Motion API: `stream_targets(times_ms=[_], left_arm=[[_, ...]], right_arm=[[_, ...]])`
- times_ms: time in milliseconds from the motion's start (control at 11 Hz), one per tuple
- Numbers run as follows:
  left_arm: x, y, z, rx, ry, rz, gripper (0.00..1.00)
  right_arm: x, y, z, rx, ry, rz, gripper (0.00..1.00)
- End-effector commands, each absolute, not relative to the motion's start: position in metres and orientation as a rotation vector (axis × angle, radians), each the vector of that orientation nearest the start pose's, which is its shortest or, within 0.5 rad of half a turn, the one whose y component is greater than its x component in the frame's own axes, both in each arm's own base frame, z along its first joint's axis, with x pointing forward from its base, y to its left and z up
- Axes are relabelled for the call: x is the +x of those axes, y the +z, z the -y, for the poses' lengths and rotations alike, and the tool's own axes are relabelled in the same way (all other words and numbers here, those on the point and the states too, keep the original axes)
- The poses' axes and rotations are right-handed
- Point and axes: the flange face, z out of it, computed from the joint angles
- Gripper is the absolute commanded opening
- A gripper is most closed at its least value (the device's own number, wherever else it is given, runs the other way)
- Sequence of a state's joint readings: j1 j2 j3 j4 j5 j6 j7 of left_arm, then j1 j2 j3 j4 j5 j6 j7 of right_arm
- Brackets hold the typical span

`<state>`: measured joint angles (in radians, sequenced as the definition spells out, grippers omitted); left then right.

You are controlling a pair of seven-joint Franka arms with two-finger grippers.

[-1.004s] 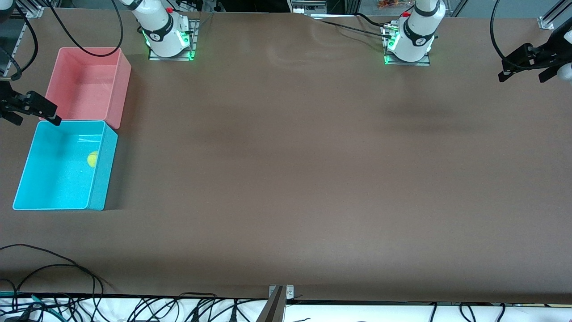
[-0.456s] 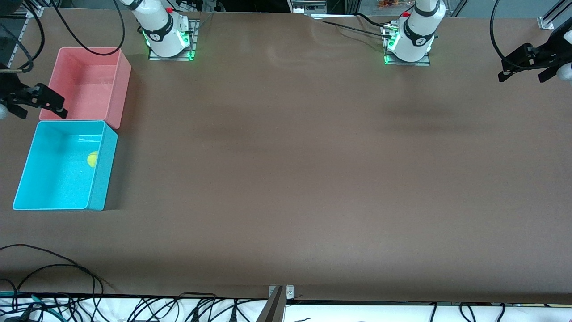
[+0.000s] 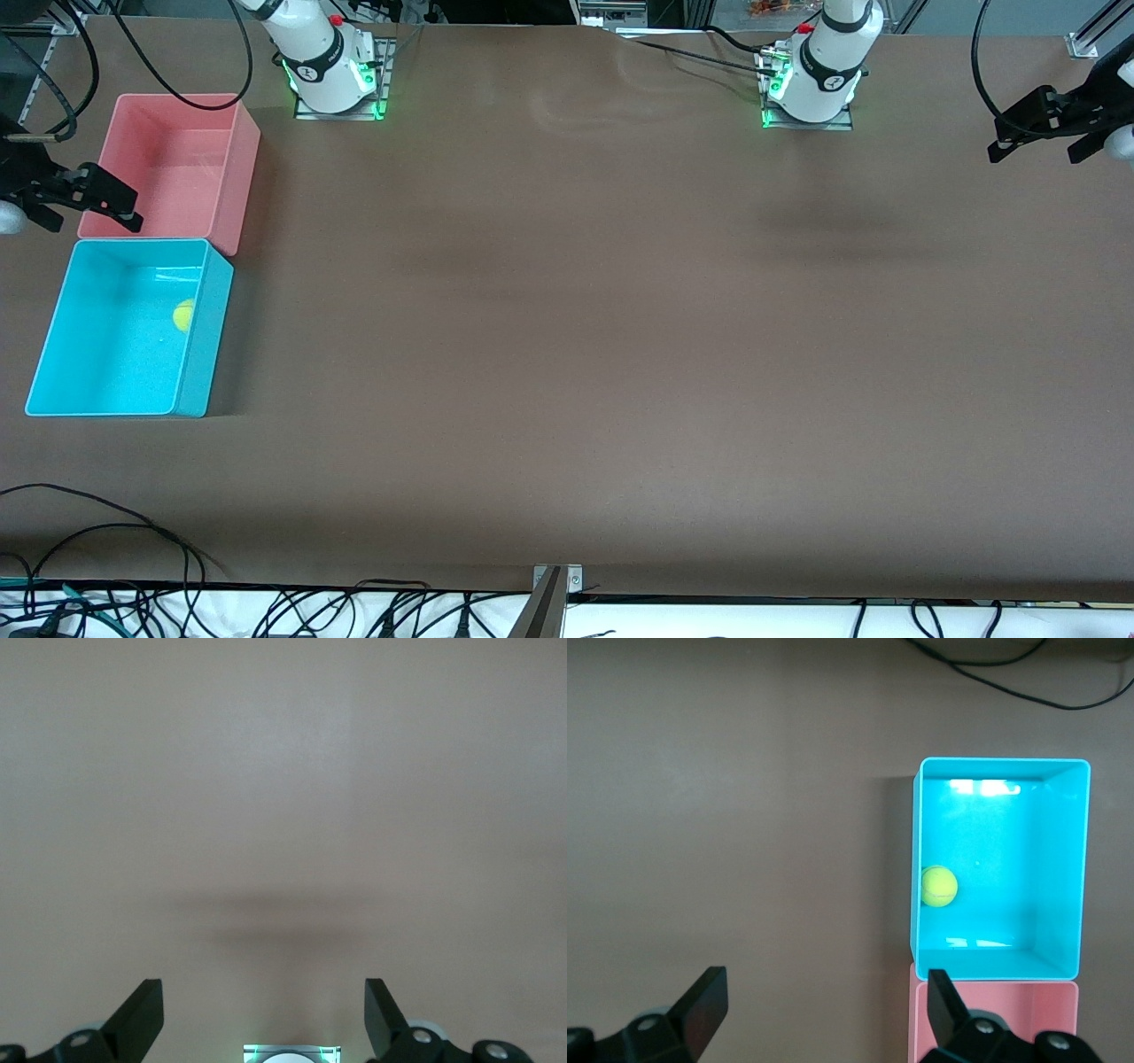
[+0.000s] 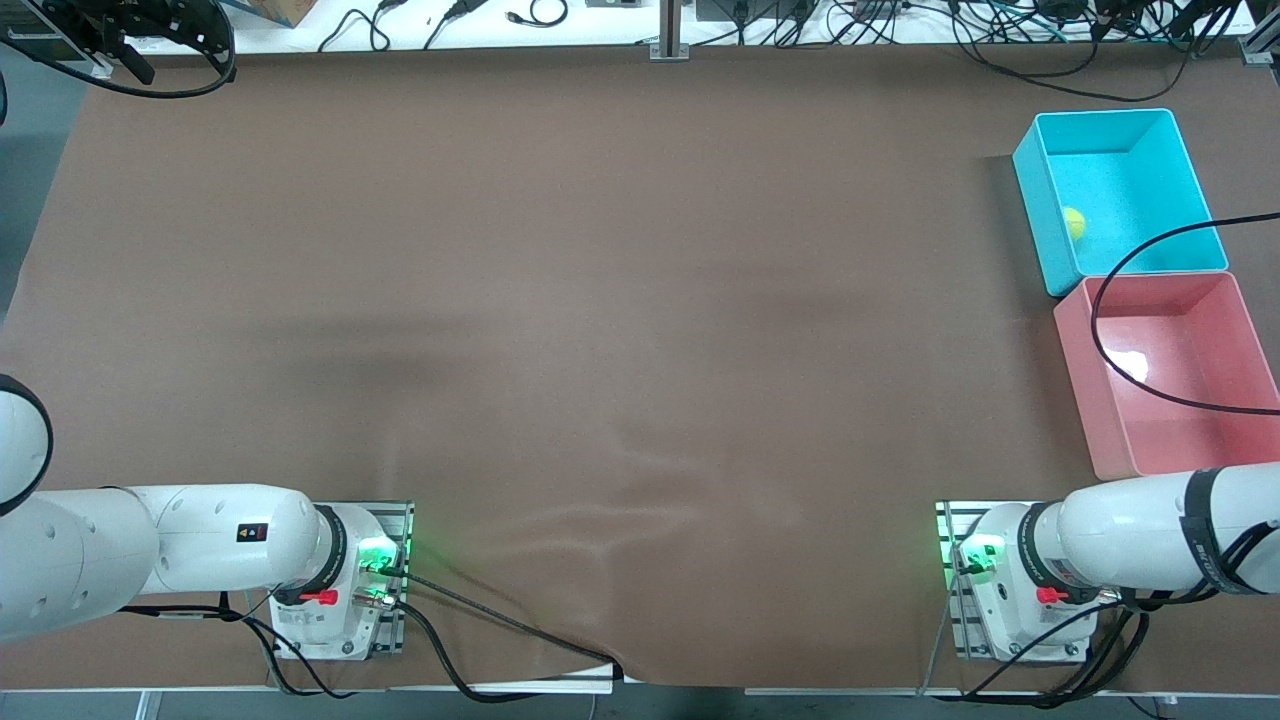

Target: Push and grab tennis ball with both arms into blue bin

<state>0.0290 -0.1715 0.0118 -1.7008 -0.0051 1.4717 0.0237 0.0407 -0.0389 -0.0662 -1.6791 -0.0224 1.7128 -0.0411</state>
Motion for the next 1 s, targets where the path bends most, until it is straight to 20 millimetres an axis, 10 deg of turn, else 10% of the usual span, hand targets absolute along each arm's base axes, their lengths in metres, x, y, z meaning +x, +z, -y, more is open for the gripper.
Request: stream_targets(times_ms=[0,912], left_arm=[[0.490,0.650,-0.022,-3.136,0.101,0.044,1.00],[0.490,0.650,-0.022,-3.158,0.101,0.053,1.00]], right_arm=[[0.552,0.627,0.014,-3.162,-0.136,-0.043,1.00],[0.539,0.638,0.012,-3.164,0.000,-0.081,1.00]])
